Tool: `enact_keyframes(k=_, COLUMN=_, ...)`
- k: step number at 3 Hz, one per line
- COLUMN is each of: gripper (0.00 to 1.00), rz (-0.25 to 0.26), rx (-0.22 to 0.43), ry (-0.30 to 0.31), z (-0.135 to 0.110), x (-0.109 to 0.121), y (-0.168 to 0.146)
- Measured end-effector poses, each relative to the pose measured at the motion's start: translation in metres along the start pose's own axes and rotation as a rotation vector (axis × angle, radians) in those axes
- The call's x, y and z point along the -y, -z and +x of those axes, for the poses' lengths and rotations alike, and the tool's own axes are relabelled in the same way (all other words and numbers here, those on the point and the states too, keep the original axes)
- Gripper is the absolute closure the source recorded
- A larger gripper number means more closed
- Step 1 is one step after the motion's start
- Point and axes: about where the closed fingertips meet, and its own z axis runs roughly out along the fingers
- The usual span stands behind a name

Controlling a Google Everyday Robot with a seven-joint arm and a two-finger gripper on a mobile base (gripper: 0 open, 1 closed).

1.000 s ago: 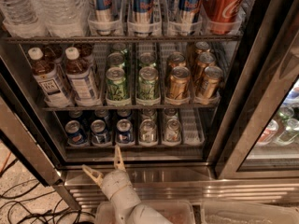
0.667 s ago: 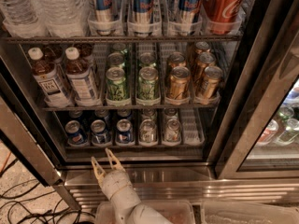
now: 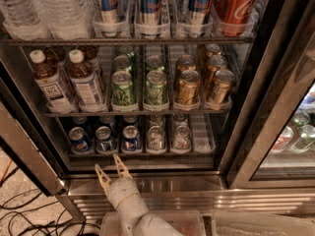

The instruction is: Pick pepsi can from bottom shelf of fridge

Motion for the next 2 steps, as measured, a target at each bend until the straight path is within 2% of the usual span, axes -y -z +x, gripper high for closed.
enact_keyframes(k=2, gripper=0.36, rz=-0.012, rx=0.01, ry=-0.038, z=-0.004, x=0.016, y=-0.026)
